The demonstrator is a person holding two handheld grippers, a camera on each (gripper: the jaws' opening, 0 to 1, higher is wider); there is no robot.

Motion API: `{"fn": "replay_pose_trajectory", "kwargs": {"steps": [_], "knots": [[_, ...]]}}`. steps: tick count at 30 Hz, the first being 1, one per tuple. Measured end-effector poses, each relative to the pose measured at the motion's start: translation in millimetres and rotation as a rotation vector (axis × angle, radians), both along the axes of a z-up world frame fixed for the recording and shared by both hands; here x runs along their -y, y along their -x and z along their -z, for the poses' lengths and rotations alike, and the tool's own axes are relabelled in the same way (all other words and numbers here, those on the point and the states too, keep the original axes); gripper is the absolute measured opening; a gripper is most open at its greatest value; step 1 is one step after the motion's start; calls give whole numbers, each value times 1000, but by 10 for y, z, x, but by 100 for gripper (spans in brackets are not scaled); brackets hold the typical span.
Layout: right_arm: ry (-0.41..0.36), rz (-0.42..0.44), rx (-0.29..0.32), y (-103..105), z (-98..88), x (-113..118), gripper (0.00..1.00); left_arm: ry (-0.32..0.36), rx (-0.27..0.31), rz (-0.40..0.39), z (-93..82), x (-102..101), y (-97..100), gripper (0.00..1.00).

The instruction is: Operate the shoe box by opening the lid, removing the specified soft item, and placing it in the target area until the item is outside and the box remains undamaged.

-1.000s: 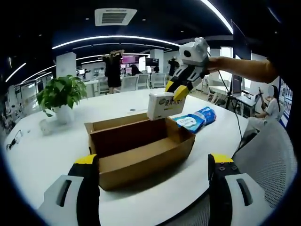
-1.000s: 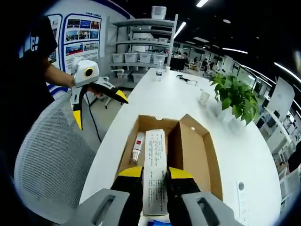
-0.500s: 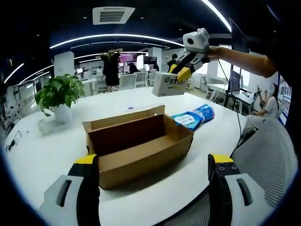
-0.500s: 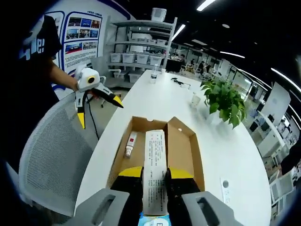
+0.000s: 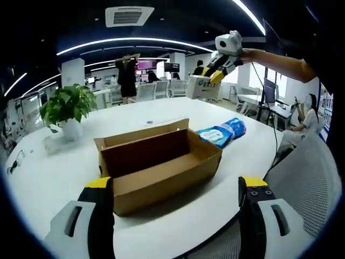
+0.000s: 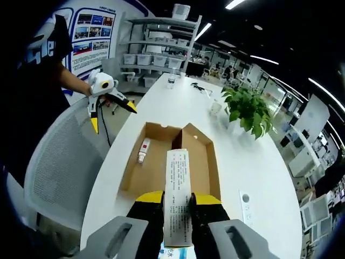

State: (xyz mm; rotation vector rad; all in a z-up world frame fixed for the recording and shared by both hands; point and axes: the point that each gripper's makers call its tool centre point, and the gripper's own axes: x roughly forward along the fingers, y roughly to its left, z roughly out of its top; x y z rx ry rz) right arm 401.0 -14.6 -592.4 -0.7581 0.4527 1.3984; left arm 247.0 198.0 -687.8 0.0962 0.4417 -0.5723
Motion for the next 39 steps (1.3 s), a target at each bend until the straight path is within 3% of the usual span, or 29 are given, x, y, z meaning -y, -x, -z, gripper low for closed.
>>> {"fn": "replay_pose_trajectory", "kwargs": {"steps": [8,20,32,39], "knots": [[45,56,23,-152,40,341,14,-3,1,-10,1,-19,-7,99],[140,132,30,-359,239,859,14,-16,-16,-2,41,-8,6,99],[241,202,17,-560,550,1319,14,-7,-20,-32,39,-58,-22,100],[279,226,0,-662,751,1475,14,-17,-25,-31,56,-61,-19,100]]}}
